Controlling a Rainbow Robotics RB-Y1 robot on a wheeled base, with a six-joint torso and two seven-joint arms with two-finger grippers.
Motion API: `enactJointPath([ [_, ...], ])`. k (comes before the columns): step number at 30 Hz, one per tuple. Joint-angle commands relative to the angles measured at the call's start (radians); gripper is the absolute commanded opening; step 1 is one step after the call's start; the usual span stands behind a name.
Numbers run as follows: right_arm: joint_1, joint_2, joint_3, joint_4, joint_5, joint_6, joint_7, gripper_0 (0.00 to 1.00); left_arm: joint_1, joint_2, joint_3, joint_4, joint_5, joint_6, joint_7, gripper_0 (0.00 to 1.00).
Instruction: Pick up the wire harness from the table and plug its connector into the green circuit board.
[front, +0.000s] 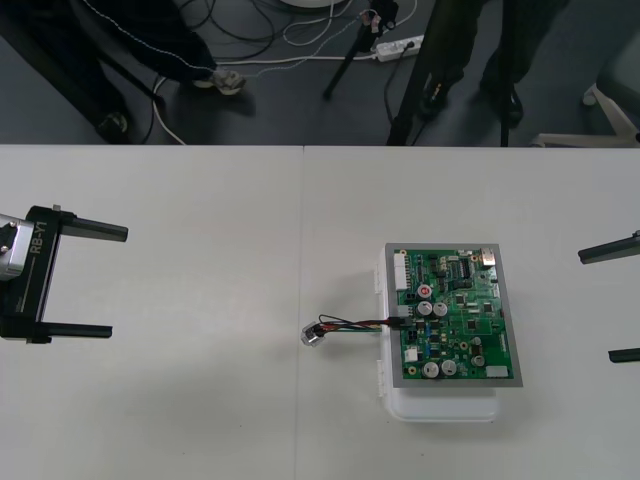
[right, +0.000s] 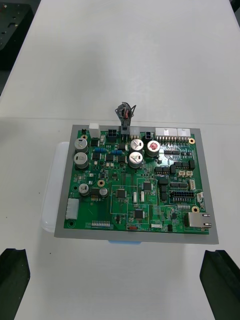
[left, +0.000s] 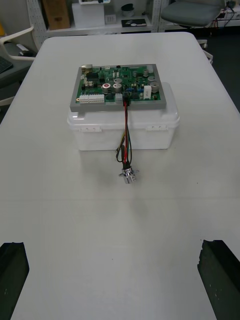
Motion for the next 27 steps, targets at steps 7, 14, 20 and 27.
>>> enactJointPath([
  [7,0.018,0.019,-0.035,-0.015,-0.012,-0.006,0.024,1.0,-0.028,0.047,0.024,-0.024,0.002,-0.04,0.051,1.0],
  [14,0.018,0.019,-0.035,-0.015,-0.012,-0.006,0.024,1.0,-0.028,0.047,0.024,-0.024,0.002,-0.04,0.051,1.0],
  [20,0.018,0.019,-0.035,-0.015,-0.012,-0.006,0.024,1.0,-0.028,0.047,0.024,-0.024,0.002,-0.04,0.051,1.0],
  [27,0.018,0.019,-0.035,-0.015,-0.012,-0.006,0.024,1.0,-0.028,0.047,0.024,-0.024,0.002,-0.04,0.051,1.0],
])
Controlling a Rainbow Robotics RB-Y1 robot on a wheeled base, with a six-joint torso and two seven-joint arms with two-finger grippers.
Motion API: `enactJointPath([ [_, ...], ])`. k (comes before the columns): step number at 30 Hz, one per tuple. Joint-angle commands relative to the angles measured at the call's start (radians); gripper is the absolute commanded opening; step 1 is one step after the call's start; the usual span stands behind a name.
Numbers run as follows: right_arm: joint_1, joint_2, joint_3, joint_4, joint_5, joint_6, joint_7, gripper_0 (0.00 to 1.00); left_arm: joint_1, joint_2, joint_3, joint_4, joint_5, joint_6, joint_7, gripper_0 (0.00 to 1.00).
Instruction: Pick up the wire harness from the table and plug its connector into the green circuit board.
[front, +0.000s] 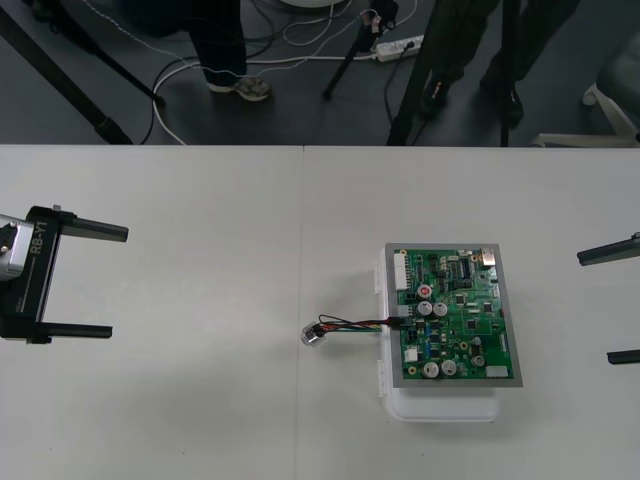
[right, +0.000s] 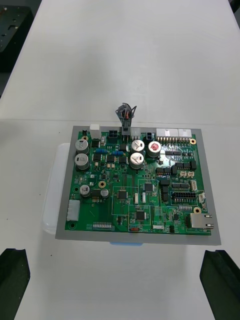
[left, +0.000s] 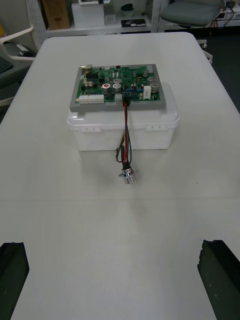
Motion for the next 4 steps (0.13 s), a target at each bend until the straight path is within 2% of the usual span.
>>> enactJointPath([
  [1,0.013,0.012,-0.035,-0.015,-0.012,-0.006,0.024,1.0,-0.028,0.047,0.024,-0.023,0.002,-0.04,0.051,1.0],
  [4,0.013,0.012,-0.035,-0.015,-0.012,-0.006,0.024,1.0,-0.028,0.047,0.024,-0.023,0.002,-0.04,0.051,1.0],
])
